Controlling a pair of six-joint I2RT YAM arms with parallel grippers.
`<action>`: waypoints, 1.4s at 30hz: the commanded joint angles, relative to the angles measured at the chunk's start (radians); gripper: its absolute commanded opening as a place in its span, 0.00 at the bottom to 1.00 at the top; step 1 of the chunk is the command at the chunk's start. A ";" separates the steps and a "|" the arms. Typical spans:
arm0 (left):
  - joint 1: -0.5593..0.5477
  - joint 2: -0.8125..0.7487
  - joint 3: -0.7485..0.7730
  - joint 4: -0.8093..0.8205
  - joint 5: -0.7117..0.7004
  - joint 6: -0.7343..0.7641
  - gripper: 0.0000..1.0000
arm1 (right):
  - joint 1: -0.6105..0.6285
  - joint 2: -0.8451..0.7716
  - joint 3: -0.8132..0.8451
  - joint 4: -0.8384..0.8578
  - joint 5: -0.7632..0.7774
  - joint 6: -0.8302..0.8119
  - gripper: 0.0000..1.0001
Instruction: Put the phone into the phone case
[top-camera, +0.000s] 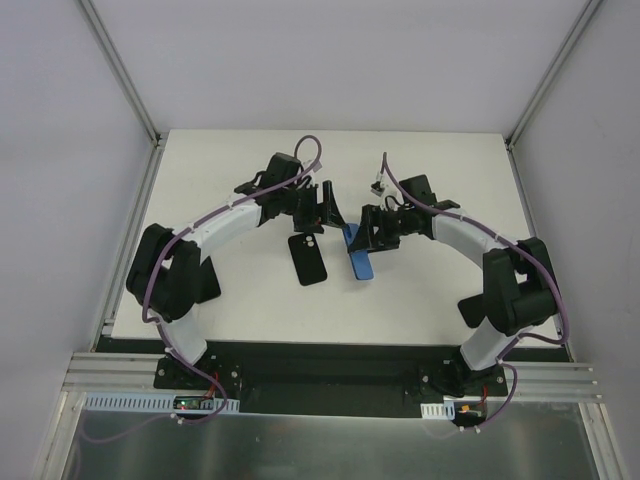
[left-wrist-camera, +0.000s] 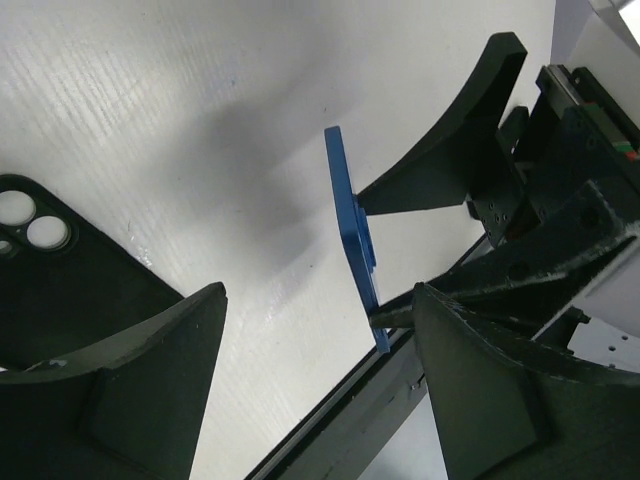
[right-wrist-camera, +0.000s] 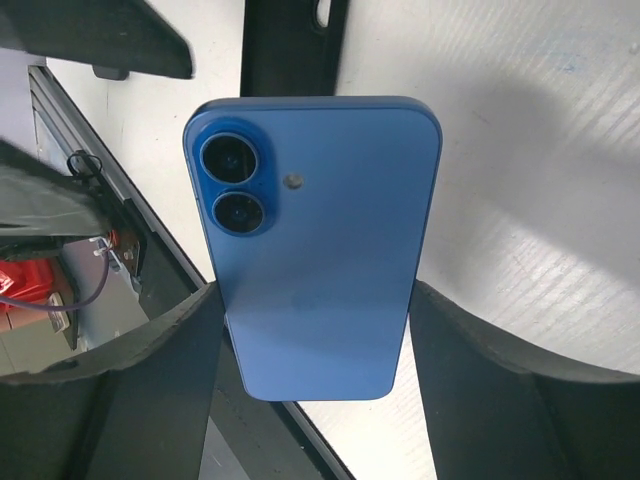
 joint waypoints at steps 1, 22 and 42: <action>-0.012 0.043 0.059 0.049 0.036 -0.041 0.73 | 0.015 -0.078 0.004 0.042 -0.049 0.014 0.52; -0.034 0.126 0.038 0.083 0.140 -0.163 0.14 | 0.094 -0.060 0.030 0.026 0.033 0.029 0.54; -0.011 0.103 0.064 0.025 0.089 -0.301 0.00 | 0.550 -0.337 -0.047 -0.152 1.087 -0.078 0.81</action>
